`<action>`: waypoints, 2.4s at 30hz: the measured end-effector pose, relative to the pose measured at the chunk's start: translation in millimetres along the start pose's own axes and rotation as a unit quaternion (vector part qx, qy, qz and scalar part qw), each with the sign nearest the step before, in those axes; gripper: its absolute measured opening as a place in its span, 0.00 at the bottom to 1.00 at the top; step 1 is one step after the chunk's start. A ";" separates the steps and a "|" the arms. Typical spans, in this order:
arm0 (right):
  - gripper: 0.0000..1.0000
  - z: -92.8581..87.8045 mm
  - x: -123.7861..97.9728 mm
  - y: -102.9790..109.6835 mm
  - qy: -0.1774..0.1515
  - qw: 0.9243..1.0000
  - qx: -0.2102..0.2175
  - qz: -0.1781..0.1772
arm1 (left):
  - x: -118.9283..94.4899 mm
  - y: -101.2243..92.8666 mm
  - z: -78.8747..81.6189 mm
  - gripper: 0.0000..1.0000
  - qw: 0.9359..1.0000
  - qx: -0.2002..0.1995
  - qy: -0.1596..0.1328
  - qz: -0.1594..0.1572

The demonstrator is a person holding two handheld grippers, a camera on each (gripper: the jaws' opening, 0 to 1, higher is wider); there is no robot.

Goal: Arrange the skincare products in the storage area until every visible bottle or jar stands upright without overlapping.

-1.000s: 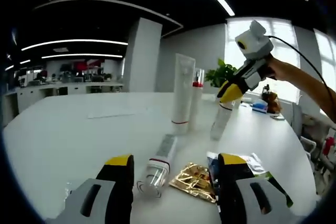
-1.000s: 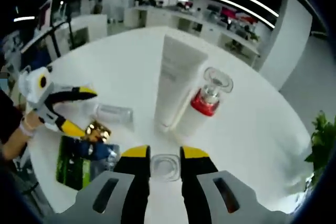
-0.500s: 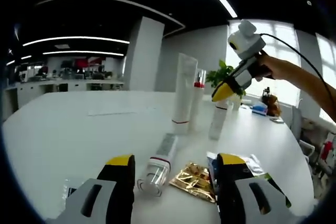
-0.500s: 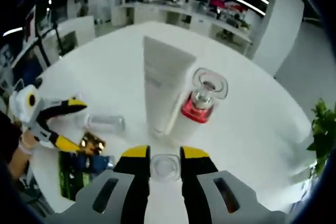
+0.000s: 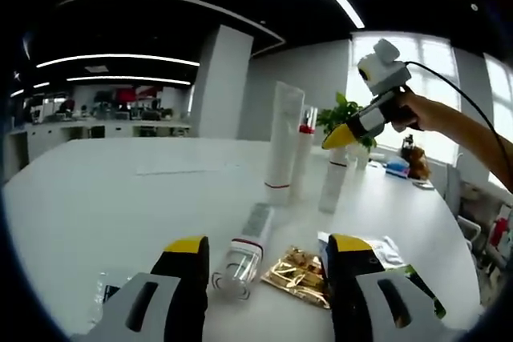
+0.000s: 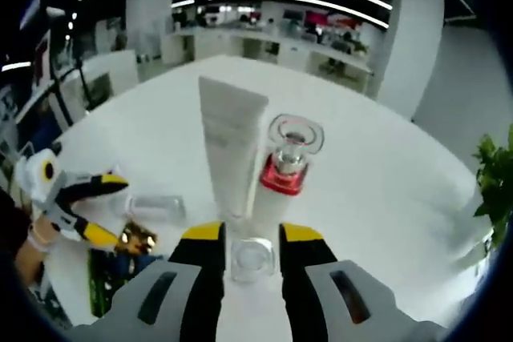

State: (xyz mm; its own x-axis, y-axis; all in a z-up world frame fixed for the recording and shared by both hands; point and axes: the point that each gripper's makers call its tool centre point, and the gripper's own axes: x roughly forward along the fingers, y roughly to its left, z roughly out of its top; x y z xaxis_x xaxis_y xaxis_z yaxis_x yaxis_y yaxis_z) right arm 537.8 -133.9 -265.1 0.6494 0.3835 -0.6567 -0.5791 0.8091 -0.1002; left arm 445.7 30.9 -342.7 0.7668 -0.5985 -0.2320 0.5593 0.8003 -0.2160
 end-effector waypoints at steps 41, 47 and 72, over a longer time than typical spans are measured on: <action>0.27 -68.3 -68.9 30.6 -0.133 0.990 -0.023 0.042 | -0.4 22.2 -30.9 0.38 0.995 0.046 0.065 0.058; 0.25 -87.0 -56.7 46.3 -0.129 0.989 -0.020 0.064 | -3.6 21.1 -32.5 0.26 0.995 0.053 0.067 0.058; 0.17 -104.3 -53.1 97.7 -0.165 0.978 -0.010 0.128 | -19.5 4.6 0.7 0.20 0.996 0.050 0.021 0.067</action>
State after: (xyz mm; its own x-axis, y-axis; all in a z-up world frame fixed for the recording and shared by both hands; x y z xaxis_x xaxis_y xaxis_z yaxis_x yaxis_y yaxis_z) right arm 395.3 -121.7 -318.0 0.6041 0.6974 -0.3856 -0.7504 0.6607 0.0194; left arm 433.6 46.3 -338.5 0.8242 -0.4846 -0.2930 0.4825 0.8718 -0.0848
